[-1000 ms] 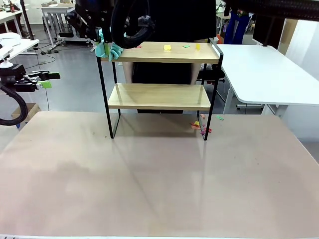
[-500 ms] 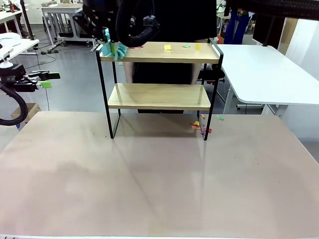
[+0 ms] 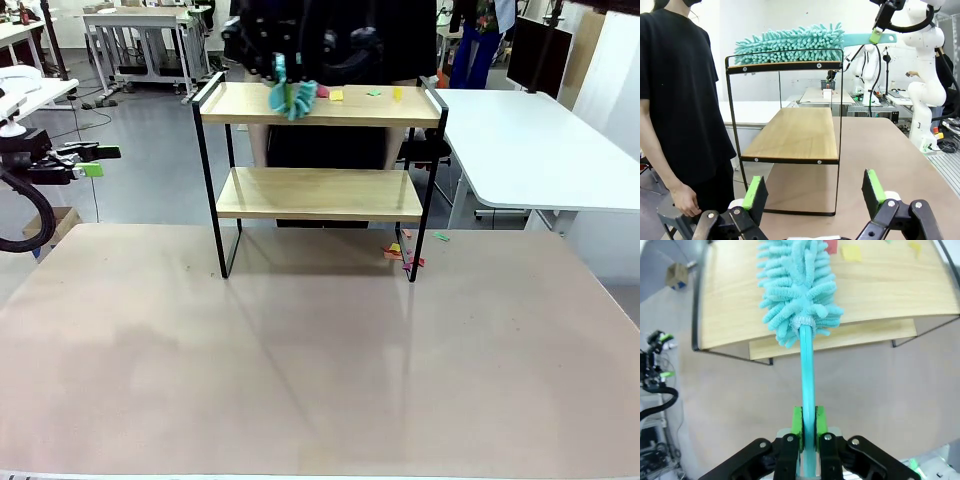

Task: Clean the shelf.
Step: Clean the specific section of the Shelf indicated by the human with the Duster, then hand the Duster back to the human.

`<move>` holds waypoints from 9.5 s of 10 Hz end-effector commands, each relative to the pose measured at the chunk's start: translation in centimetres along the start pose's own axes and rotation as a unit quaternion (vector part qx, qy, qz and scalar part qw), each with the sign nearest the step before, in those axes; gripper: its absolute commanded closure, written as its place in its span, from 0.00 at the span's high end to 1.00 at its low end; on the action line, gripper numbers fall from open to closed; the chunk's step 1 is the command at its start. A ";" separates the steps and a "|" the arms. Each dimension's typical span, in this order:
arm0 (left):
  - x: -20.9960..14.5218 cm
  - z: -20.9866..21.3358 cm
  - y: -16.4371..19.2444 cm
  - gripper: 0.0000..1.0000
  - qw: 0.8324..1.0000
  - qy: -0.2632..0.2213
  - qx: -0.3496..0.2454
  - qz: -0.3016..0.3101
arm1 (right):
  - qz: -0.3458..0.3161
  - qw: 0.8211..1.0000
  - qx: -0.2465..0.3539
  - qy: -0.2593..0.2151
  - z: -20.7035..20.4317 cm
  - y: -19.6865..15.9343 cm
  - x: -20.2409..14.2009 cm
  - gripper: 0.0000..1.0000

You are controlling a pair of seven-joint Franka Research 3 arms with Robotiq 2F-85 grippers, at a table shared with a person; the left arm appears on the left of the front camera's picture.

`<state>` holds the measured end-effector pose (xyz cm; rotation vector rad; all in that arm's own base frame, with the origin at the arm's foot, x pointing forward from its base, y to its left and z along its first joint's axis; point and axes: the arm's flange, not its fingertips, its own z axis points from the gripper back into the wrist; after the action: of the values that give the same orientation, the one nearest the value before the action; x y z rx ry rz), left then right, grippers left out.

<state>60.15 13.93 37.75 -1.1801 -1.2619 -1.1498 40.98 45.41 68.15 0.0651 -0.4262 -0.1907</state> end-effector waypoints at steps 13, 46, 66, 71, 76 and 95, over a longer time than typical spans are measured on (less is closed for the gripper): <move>0.1 0.0 -0.3 1.00 1.000 0.004 0.000 -0.006 | -0.065 0.995 -0.066 -0.038 2.7 -18.0 3.7 0.13; 0.1 0.0 -0.3 1.00 1.000 0.004 0.000 -0.006 | 0.512 0.825 0.091 0.219 -3.0 -44.3 -7.6 0.13; 6.9 -2.4 -15.7 1.00 0.999 -0.023 -0.028 -0.001 | 0.614 0.711 0.308 0.147 -7.5 -43.4 -0.5 0.13; 5.8 -11.3 -24.1 1.00 1.000 -0.012 -0.008 -0.019 | 0.630 0.670 0.383 0.091 -10.3 -44.2 1.8 0.13; 4.4 -17.4 -25.3 1.00 0.999 0.018 -0.014 0.048 | 0.625 0.667 0.404 0.037 -13.7 -45.3 3.9 0.13; 5.0 -25.6 -30.8 1.00 0.999 0.018 0.003 0.039 | 0.652 0.624 0.431 -0.005 -13.7 -44.7 3.3 0.13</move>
<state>36.67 -12.61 44.39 -1.1947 -1.1754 -1.1290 42.07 1.28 52.29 0.6794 -0.4447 1.5105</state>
